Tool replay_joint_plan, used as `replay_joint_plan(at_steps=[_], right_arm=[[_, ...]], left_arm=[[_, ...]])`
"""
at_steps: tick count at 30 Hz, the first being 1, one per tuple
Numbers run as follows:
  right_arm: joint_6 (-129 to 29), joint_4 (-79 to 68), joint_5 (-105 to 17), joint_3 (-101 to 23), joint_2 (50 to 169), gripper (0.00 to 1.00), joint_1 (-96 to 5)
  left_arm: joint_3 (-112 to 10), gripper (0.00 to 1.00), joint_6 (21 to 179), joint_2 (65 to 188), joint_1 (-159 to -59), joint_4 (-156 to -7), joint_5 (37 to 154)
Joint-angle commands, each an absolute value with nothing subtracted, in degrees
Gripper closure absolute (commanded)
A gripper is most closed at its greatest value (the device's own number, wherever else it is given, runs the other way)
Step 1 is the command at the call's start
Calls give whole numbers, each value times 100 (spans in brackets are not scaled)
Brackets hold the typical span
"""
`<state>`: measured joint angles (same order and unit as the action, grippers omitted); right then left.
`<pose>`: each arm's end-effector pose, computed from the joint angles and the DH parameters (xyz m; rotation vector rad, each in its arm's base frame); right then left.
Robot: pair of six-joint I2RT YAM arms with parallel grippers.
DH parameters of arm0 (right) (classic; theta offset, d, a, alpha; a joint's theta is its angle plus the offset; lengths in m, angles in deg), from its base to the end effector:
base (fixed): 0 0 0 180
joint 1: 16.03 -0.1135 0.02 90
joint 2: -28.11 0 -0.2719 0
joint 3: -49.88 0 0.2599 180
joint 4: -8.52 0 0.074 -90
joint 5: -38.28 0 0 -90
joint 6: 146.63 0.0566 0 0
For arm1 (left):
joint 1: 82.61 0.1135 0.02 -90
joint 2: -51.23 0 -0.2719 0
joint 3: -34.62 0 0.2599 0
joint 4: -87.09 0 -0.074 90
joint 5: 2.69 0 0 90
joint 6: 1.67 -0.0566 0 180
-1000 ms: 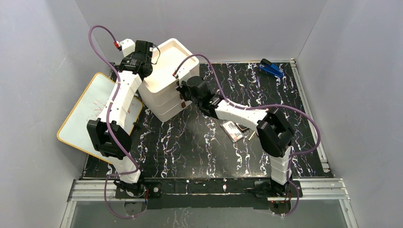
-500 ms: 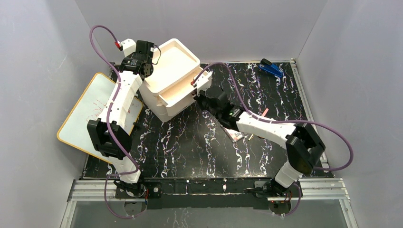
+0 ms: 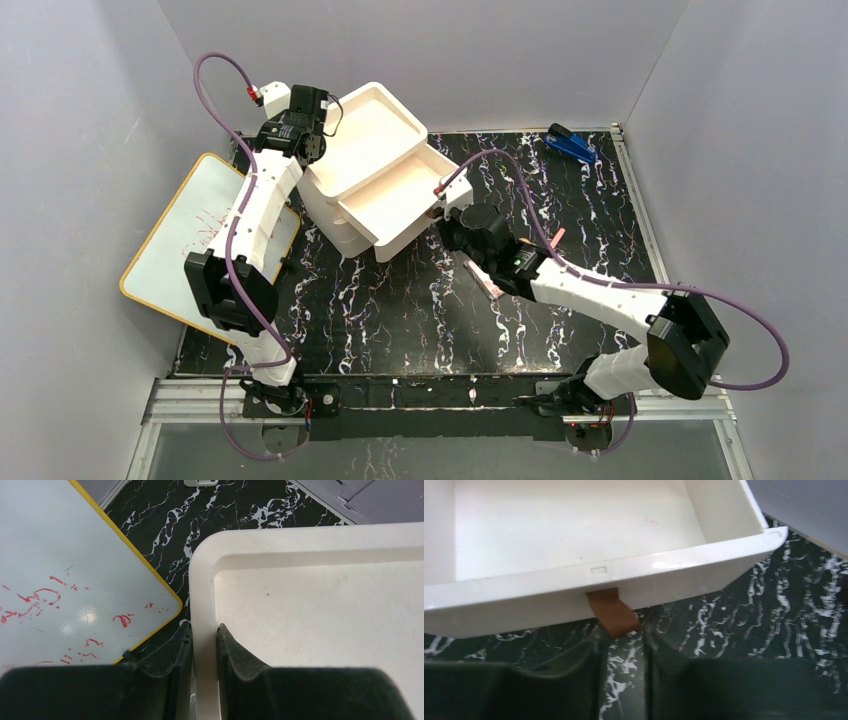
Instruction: Organize the makeup
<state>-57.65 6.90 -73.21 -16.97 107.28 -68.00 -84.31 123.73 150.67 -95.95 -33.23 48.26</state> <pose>0.2293 0.2596 0.2946 -0.5598 1.7176 0.2950 0.3972 -0.0575 0.3923 -0.7339 1.9756 0.2733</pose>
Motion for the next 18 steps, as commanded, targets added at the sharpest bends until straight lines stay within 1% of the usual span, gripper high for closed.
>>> replay_joint_plan(at_steps=[1, 2, 3, 4, 9, 11, 13, 15, 18], right_arm=[[-5484, 250, -8189, -1462, 10152, 31, -6663], [-5405, 228, -8208, -1400, 10046, 12, -6609], [-5313, 171, -8211, -1357, 9931, 3, -6500], [-5186, 138, -8190, -1323, 9822, 2, -6422], [-4515, -271, -8263, -1191, 9518, 2, -5508], [-4253, -465, -8288, -1232, 9616, 5, -5073], [-3950, -985, -8080, -1403, 9884, 8, -4596], [-3653, -1461, -7722, -1732, 10358, 9, -4257], [-3565, -1857, -7206, -2024, 10959, 5, -4136]], left_arm=[[-8512, 100, 12221, 15131, -9627, -3064, 5106], [-8502, 100, 12191, 15126, -9631, -3080, 5131], [-8506, 100, 12176, 15125, -9627, -3090, 5158], [-8500, 100, 12166, 15120, -9631, -3095, 5163], [-8471, 100, 12125, 15085, -9632, -3120, 5180], [-8462, 100, 12112, 15072, -9631, -3137, 5198], [-8443, 100, 12090, 15062, -9632, -3155, 5214], [-8430, 100, 12081, 15048, -9630, -3165, 5225], [-8380, 100, 12038, 15024, -9629, -3191, 5225]])
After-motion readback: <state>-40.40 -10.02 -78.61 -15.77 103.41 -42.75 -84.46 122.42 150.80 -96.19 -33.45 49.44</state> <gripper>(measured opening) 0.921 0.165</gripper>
